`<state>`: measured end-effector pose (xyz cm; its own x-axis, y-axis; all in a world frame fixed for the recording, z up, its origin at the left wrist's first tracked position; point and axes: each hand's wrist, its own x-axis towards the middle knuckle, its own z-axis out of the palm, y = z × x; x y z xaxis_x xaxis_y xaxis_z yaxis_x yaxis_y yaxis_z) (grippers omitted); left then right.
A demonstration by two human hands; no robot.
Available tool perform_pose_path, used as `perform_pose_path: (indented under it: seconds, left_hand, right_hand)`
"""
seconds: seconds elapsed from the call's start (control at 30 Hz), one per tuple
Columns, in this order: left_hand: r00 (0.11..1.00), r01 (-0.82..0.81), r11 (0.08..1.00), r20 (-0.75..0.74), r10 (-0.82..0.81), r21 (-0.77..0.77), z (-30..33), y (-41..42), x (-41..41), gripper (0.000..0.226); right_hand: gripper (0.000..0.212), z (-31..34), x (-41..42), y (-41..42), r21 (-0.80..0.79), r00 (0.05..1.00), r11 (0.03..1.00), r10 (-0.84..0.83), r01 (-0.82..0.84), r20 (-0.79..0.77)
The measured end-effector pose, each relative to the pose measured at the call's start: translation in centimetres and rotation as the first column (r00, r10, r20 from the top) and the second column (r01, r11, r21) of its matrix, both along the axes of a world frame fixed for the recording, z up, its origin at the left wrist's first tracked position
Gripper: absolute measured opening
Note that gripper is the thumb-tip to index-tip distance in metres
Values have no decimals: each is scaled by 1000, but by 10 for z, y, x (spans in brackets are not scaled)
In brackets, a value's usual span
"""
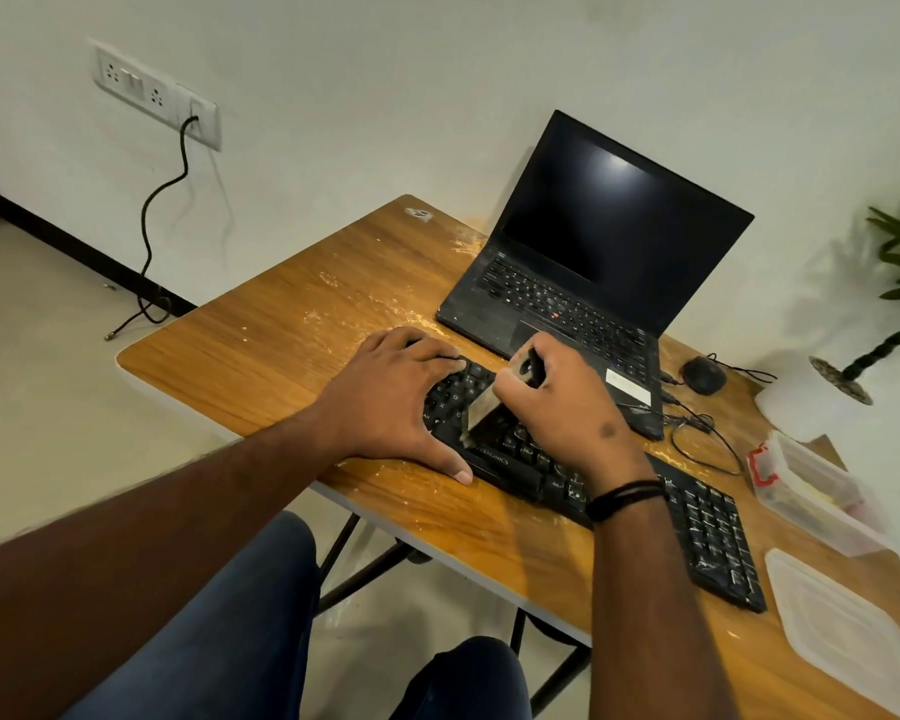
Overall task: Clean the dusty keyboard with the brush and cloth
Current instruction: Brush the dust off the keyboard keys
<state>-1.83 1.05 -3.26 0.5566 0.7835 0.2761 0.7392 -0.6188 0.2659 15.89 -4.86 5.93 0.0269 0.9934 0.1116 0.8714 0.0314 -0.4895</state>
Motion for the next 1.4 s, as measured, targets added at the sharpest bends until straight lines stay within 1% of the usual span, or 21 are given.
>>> perform_pose_path:
  seconds: [0.07,0.1,0.2,0.27,0.37,0.43,0.6,0.67,0.73,0.77,0.83,0.87,0.93,0.97,1.03,1.1,1.2,1.27,1.3,1.33,1.4]
  left_hand:
    - [1000,-1,1000,-4,1,-2,0,-1,0,130]
    - [1000,-1,1000,-5,1,1,0,-1,0,130]
    - [1000,-4,1000,-5,4,6,0,-1,0,129]
    - [1000,-2,1000,-3,2,1,0,0,0,129]
    - [1000,-5,1000,-2,5,0,0,0,0,129]
    - [1000,-2,1000,-5,2,-1,-1,1,0,129]
    - [1000,-3,1000,7,3,6,-2,1,-1,128]
    - [1000,-4,1000,10,4,3,-3,1,-2,127]
    - [1000,2,1000,6,-2,-2,-3,1,-2,125]
    - [1000,11,1000,7,-11,-6,-2,1,-2,123]
    - [999,42,999,19,-42,-8,-2,1,-1,115]
    - [998,58,998,27,-58,-9,-2,1,-1,111]
    - [997,73,997,38,-73,-9,-3,3,-1,105]
    - [996,74,997,41,-74,-7,-3,3,-1,103]
    - [996,72,997,46,-72,-3,-4,3,-2,102]
    - [996,70,997,51,-70,-7,-4,2,-2,101]
    - [996,75,997,57,-74,-19,-3,2,-1,101]
    - [995,82,996,58,-80,-25,-3,3,-1,102]
    - [995,84,996,59,-82,-30,-3,4,-2,102]
    - [994,88,996,61,-85,-36,-3,4,-2,102]
    - [994,91,995,64,-88,-45,-3,4,-3,102]
  right_hand:
    - [17,-7,-7,5,108,992,993,-62,50,108]
    - [17,-11,-9,8,168,986,982,-113,92,125]
    - [19,-21,-13,13,260,974,944,-222,202,51]
    - [19,-22,-11,11,265,975,942,-221,208,22]
    - [17,-16,-3,7,156,994,981,-111,111,-11]
    - [16,-13,-2,11,117,995,989,-97,94,21]
    - [19,-20,-11,20,253,962,938,-261,235,76]
    - [19,-18,-9,18,300,957,916,-288,265,36]
    - [18,-14,-3,14,279,967,926,-249,254,-53]
    - [18,-12,-1,13,240,975,945,-215,222,-55]
    - [18,-12,0,15,170,984,971,-177,170,29]
    - [18,-14,-1,18,174,978,967,-198,184,65]
    - [19,-18,-3,24,253,955,932,-286,259,76]
    - [20,-20,-4,25,301,945,908,-322,292,54]
    - [19,-24,-4,25,358,943,879,-333,316,-16]
    - [18,-26,-3,22,316,954,902,-296,295,-46]
    - [20,-17,3,19,153,983,972,-181,177,15]
    - [22,-6,8,19,38,996,995,-91,91,1]
    - [22,-1,9,20,14,998,998,-60,61,-19]
    - [21,2,10,21,30,998,998,-52,53,-33]
    - [18,2,9,23,147,991,980,-125,132,-54]
